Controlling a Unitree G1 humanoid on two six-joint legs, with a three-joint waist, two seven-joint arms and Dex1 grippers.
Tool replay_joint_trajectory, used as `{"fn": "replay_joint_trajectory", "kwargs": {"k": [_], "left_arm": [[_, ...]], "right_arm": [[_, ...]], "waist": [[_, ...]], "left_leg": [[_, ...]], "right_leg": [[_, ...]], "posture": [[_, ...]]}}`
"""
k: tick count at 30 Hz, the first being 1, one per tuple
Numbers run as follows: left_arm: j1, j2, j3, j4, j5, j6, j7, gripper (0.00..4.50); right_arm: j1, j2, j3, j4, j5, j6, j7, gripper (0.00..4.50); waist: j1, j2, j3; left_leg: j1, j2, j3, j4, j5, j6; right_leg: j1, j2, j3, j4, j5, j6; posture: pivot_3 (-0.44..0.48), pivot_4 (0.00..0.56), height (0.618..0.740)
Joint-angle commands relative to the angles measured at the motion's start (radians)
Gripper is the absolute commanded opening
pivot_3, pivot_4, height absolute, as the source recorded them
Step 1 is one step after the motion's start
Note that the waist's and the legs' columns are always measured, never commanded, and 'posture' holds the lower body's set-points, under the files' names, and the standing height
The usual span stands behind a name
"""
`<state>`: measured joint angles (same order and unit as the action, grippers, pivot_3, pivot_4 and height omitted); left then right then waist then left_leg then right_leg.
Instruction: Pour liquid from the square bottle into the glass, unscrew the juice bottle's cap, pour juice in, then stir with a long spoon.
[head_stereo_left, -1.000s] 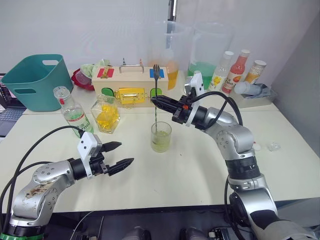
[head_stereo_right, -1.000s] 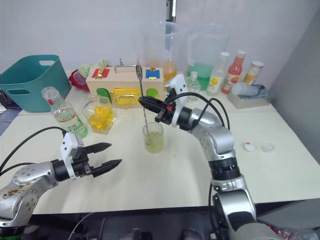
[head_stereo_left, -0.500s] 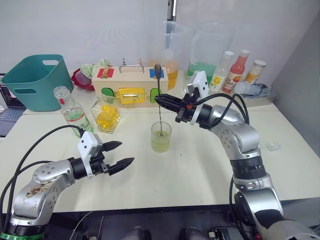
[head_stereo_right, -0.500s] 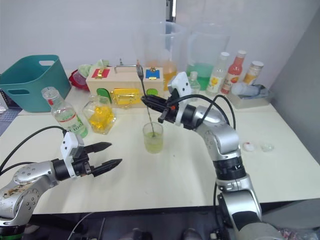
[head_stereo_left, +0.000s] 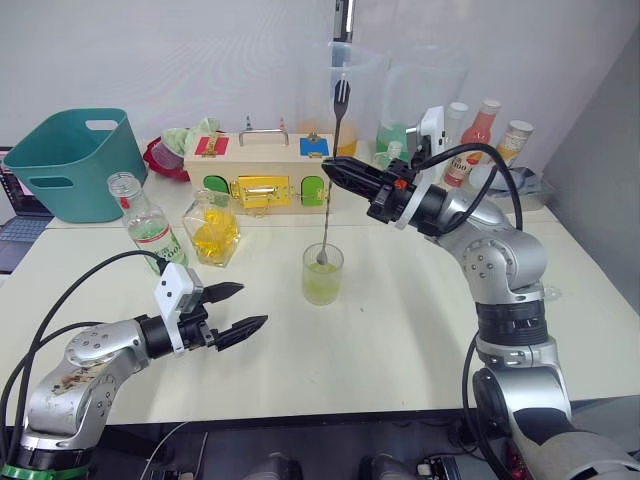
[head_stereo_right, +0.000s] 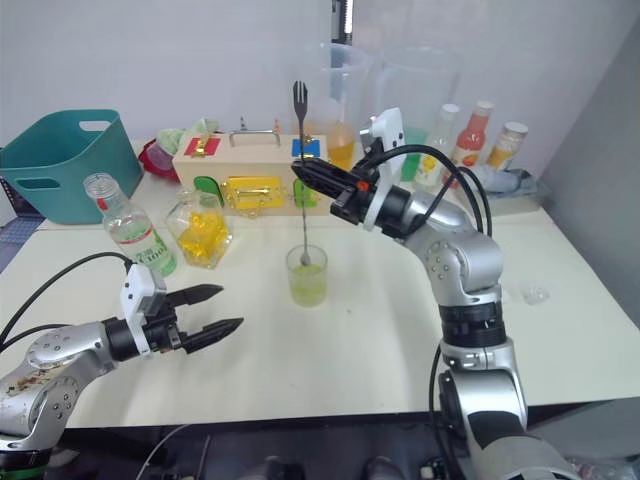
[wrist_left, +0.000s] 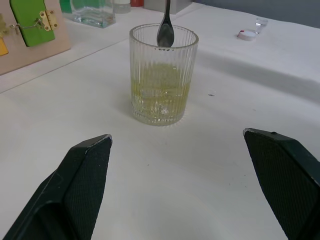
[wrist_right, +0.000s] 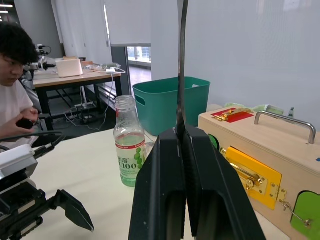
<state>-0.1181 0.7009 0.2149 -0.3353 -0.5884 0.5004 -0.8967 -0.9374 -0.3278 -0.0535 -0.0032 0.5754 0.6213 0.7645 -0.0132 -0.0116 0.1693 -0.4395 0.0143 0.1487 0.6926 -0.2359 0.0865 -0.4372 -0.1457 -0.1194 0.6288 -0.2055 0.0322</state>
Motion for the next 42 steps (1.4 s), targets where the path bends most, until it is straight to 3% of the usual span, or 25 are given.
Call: {"fn": "replay_joint_trajectory", "kwargs": {"k": [1,9,13,18,24,29,36,42], "left_arm": [[-0.024,-0.005,0.010,-0.014,-0.019,-0.019,-0.002,4.46],[-0.051,-0.025,0.023,-0.017,-0.058,0.006,0.009,4.46],[-0.056,-0.008,0.009,-0.017,-0.057,0.016,0.003,4.46],[-0.097,-0.019,0.012,-0.008,-0.098,0.040,0.006,4.46],[-0.097,-0.025,-0.017,-0.007,-0.082,0.039,0.008,4.46],[-0.080,-0.028,-0.028,-0.032,-0.097,0.053,0.018,4.46],[-0.069,-0.044,-0.025,-0.055,-0.111,0.073,0.042,4.46],[-0.035,-0.048,-0.028,-0.059,-0.093,0.068,0.075,4.46]], "right_arm": [[-0.040,-0.016,-0.033,-0.039,0.033,0.016,-0.011,0.00],[-0.081,-0.040,-0.101,-0.032,0.097,0.063,-0.052,0.00],[-0.132,-0.063,-0.203,-0.002,0.220,0.122,-0.051,0.00],[-0.307,-0.270,-0.279,0.236,0.156,0.125,-0.093,0.00],[-0.459,-0.453,-0.192,0.491,0.014,0.239,-0.113,0.00],[-0.493,-0.628,0.136,0.602,-0.144,0.508,0.112,0.00],[-0.364,-0.682,0.393,0.505,-0.249,0.509,0.376,0.00],[-0.334,-0.590,0.466,0.698,-0.355,0.529,0.382,0.00]], "waist": [[0.000,0.000,0.000],[0.001,0.000,0.000],[0.001,0.000,0.000],[0.011,0.001,0.000],[0.000,0.001,0.000],[-0.002,0.002,0.001],[-0.001,0.002,0.001],[0.002,0.003,0.001]], "left_leg": [[0.000,0.000,0.000,0.000,0.000,0.000],[0.000,0.000,0.000,0.000,0.000,0.001],[0.000,0.000,0.000,0.000,0.001,0.002],[-0.002,0.000,0.000,0.001,0.001,0.002],[-0.001,0.000,0.001,0.000,0.000,0.003],[-0.001,0.000,0.001,-0.001,0.002,0.007],[-0.002,0.000,0.001,0.000,0.001,0.008],[-0.002,0.000,0.001,0.001,0.001,0.007]], "right_leg": [[0.000,0.000,0.000,0.000,0.000,0.000],[0.000,0.000,0.000,0.000,0.000,0.000],[0.000,0.000,0.000,0.000,0.000,0.000],[0.000,-0.001,0.000,-0.002,0.000,0.000],[0.000,-0.001,0.000,-0.002,0.000,0.000],[-0.001,-0.001,0.001,-0.002,0.000,-0.001],[-0.001,-0.002,0.002,-0.003,0.000,-0.001],[-0.001,-0.003,0.001,-0.003,0.000,-0.001]], "posture": [[0.000,0.150,0.733],[0.000,0.150,0.733],[0.000,0.150,0.733],[0.000,0.150,0.733],[0.000,0.150,0.733],[0.000,0.150,0.733],[0.000,0.150,0.733],[0.000,0.150,0.733]]}}
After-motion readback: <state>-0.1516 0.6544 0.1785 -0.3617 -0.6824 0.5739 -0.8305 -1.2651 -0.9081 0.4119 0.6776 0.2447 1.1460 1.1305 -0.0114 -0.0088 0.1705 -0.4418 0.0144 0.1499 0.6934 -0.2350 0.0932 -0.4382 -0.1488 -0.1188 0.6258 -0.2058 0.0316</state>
